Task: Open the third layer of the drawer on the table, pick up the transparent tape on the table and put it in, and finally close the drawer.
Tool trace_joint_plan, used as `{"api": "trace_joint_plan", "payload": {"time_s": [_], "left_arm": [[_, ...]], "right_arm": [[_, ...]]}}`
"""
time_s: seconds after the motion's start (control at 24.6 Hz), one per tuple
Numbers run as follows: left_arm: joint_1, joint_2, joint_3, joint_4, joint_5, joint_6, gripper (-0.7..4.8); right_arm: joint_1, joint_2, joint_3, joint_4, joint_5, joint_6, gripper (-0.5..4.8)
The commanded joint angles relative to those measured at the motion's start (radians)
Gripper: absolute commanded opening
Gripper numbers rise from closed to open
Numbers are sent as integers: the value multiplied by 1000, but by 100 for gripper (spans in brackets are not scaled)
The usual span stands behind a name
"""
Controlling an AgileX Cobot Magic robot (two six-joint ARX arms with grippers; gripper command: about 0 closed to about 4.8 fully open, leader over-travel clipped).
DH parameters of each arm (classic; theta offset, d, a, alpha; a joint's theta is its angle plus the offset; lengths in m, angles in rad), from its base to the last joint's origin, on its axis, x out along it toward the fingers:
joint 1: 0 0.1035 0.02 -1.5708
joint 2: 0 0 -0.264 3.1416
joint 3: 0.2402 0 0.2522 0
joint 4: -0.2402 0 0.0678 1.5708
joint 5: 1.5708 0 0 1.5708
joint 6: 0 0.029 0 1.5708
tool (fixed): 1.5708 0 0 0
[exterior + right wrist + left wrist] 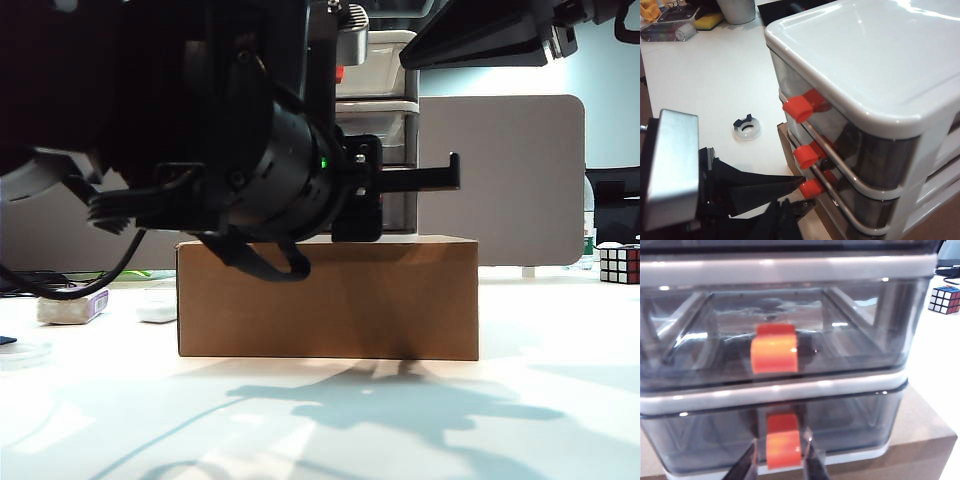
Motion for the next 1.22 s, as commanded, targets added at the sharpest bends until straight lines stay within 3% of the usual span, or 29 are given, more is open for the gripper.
{"api": "trace_joint_plan", "payload": {"time_s": [0.04,0.85,1.22], "left_arm": [[6,-2,3,4,5,-7,111],[35,-2,3,4,50,-27,110],[35,-2,2,4,49,-27,-5]], "right_arm": [[0,-2,6,8,-8,-3,-5],[0,-2,6,6,-8,-3,-5],[1,26,6,51,-14,-2,-5]]}}
